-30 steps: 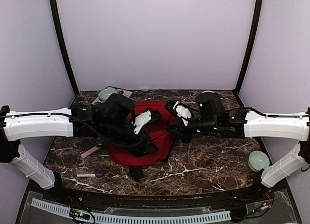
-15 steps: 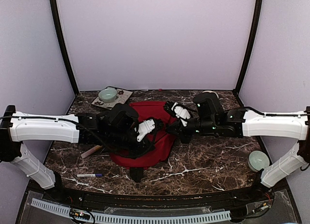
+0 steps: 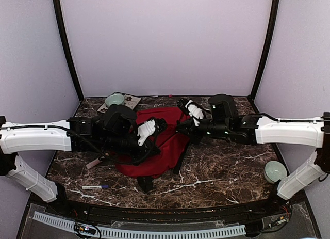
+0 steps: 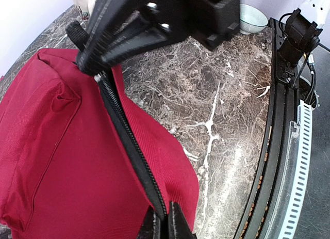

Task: Pack the student bag
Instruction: Hold the largest pocket of the student bag, then zip the student bag into the largest pocket of the bag, then place the student bag at the center of the board.

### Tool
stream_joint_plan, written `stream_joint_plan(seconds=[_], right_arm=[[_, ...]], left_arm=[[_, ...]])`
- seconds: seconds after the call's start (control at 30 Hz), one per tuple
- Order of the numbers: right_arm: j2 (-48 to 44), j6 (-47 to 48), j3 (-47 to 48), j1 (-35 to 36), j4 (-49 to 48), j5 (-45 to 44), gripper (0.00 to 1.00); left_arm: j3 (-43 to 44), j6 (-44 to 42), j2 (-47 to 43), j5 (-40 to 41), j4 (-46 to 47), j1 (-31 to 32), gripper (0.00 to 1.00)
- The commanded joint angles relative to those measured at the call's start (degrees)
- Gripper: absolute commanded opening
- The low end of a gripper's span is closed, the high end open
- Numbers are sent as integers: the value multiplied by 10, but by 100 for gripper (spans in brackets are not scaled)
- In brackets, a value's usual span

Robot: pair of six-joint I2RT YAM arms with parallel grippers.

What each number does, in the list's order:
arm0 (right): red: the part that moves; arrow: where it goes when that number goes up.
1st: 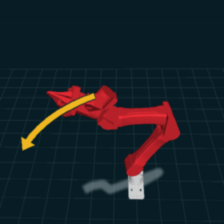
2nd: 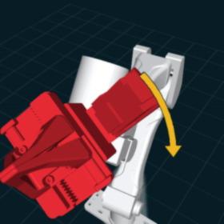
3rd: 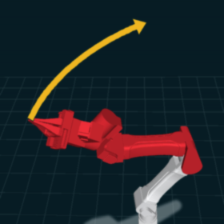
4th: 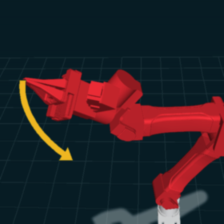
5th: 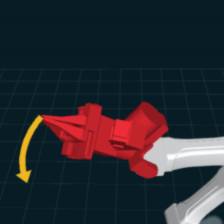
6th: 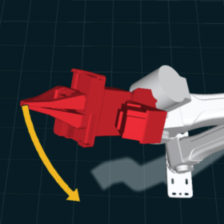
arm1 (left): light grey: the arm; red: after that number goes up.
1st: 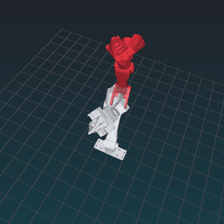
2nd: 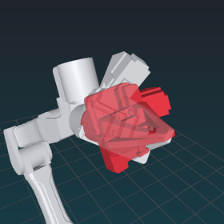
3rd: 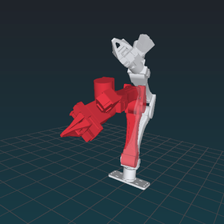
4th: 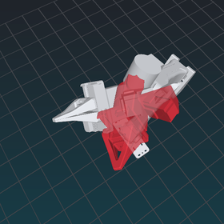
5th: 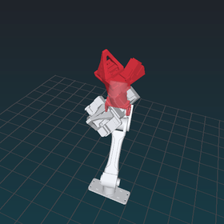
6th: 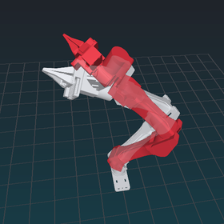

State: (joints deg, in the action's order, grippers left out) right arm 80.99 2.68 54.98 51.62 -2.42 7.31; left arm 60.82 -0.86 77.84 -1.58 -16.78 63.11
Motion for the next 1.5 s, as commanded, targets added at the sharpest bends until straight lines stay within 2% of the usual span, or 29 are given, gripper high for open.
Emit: stream_joint_plan(seconds=[0.0,0.23,0.53,0.8,0.87,1.03,1.17,1.47], right_arm=[[23,-13,7,-39,-59,-60,0],[29,-16,18,-45,-68,-49,0],[12,-34,39,-45,-55,-77,0],[22,-43,81,-44,-37,-99,0],[22,-36,91,-45,-33,-127,6],[8,-17,97,-46,-24,-181,41],[-16,-19,86,-52,-10,-212,60],[-138,-52,34,-55,51,-307,84]], left_arm=[[-13,12,-29,-22,-11,5,0],[17,23,-23,-25,-12,5,0],[150,8,33,-25,-58,4,0],[220,3,86,-52,-59,-13,0],[246,5,106,-63,-59,-23,0],[320,9,157,-86,-55,-38,0],[356,26,195,-102,-43,-51,0],[421,65,265,-141,-23,-62,0]])
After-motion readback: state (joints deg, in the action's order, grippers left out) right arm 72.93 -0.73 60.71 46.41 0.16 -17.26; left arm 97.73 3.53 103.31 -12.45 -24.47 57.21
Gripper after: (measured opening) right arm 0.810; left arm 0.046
